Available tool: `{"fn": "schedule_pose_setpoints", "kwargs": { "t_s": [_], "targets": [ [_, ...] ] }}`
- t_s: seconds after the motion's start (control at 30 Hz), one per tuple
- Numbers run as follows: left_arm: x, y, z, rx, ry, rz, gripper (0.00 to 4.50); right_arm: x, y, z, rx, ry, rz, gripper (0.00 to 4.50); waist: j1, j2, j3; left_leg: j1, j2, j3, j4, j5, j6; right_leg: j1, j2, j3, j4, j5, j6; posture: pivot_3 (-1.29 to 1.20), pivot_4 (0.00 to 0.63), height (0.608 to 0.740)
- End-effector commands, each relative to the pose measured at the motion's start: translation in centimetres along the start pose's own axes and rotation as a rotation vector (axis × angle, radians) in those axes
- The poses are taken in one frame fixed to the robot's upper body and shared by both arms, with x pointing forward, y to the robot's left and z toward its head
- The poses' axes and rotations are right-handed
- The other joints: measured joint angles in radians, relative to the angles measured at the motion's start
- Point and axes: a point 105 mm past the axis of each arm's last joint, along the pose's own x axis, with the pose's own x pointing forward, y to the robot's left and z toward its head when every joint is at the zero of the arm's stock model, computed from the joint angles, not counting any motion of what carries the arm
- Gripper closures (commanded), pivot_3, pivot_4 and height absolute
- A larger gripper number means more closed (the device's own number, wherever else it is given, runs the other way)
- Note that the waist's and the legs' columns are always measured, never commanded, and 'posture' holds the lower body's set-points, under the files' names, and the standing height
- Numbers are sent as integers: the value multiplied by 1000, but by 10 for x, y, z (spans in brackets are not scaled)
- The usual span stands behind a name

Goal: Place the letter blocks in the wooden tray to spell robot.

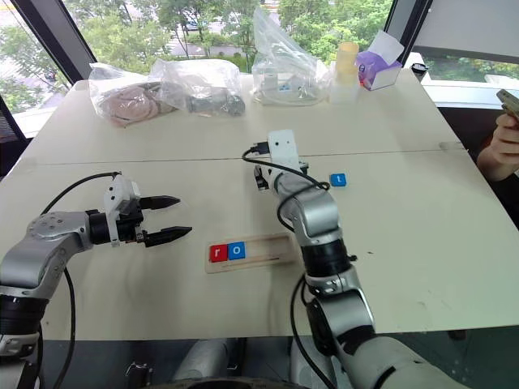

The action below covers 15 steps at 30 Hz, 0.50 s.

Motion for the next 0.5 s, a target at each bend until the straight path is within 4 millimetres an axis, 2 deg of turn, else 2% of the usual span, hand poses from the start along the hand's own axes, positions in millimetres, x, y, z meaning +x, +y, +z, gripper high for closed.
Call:
{"fn": "schedule_pose_setpoints", "kwargs": {
  "t_s": [0.03, 0.17, 0.3, 0.43, 0.5],
  "targets": [
    [-4, 1, 10, 21, -30, 23, 0, -2, 0, 17, 21, 10, -104, 25, -4, 0, 0, 0, 1, 0, 0, 0, 0, 0, 2, 0, 0, 0, -1, 0, 150, 740],
    [-6, 1, 9, 10, -35, 48, 0, 4, 18, -1, 96, 136, -151, 25, -17, 0, 0, 0, 2, 1, 0, -1, 2, -1, 4, 2, 0, 2, -2, 0, 150, 740],
    [-7, 0, 8, 2, -35, 60, 0, 11, 31, -6, 160, 185, -139, 25, -21, 0, 0, 0, 4, 1, 0, -1, 2, -1, 6, 2, 1, 2, -4, 0, 150, 740],
    [-7, -2, 7, -3, -36, 66, 0, 17, 38, -2, 169, 168, -131, 25, -28, 0, 0, 0, 5, 2, -1, -1, 1, -3, 7, 4, 2, 3, -5, 0, 150, 740],
    [-8, -3, 7, -7, -36, 70, 0, 18, 42, 9, 154, 118, -120, 25, -33, 0, 0, 0, 5, 2, -1, -1, 1, -4, 7, 4, 3, 3, -5, 0, 150, 740]
  ]
}}
